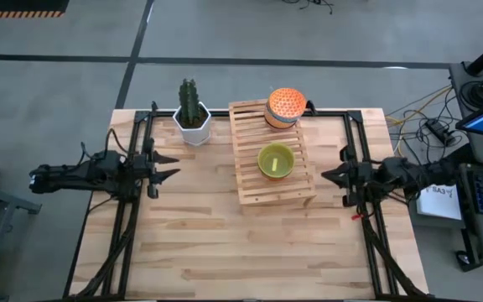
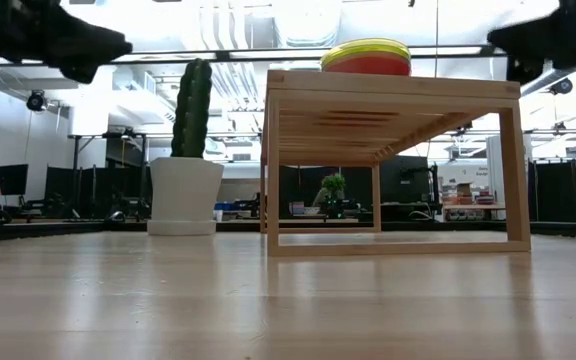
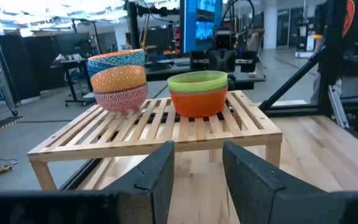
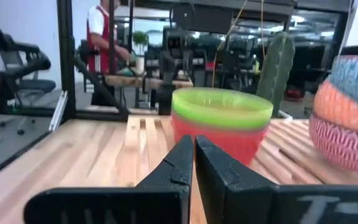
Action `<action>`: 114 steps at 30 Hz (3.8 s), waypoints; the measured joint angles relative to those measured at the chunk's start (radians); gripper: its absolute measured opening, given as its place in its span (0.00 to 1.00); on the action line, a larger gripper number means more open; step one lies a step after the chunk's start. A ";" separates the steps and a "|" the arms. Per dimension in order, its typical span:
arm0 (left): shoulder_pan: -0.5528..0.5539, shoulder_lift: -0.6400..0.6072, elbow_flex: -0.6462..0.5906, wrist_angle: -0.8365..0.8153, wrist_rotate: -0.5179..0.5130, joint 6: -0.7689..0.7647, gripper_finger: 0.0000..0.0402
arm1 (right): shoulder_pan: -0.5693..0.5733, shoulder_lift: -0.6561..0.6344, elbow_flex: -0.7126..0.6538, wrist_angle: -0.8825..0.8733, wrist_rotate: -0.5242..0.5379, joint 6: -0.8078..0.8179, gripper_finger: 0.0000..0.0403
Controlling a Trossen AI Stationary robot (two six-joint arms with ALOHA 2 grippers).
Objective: Place and stack bowls onto a shelf
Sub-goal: Return to Home Position
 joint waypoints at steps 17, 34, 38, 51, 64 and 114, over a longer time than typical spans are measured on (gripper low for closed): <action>0.004 -0.151 -0.187 0.015 -0.004 -0.094 0.19 | 0.000 -0.001 -0.146 0.137 -0.003 0.019 0.02; 0.006 -0.141 -0.277 0.173 -0.096 -0.045 0.19 | -0.005 0.015 -0.162 0.117 0.029 -0.017 0.02; 0.006 -0.130 -0.274 0.170 -0.161 -0.040 0.19 | -0.005 0.027 -0.162 0.120 0.094 -0.035 0.02; 0.006 -0.120 -0.269 0.162 -0.181 -0.036 0.19 | -0.005 0.036 -0.161 0.126 0.176 0.061 0.02; 0.006 -0.120 -0.269 0.162 -0.181 -0.037 0.19 | -0.005 0.037 -0.161 0.127 0.176 0.070 0.02; 0.006 -0.120 -0.268 0.164 -0.181 -0.037 0.19 | -0.004 0.037 -0.161 0.127 0.176 0.070 0.02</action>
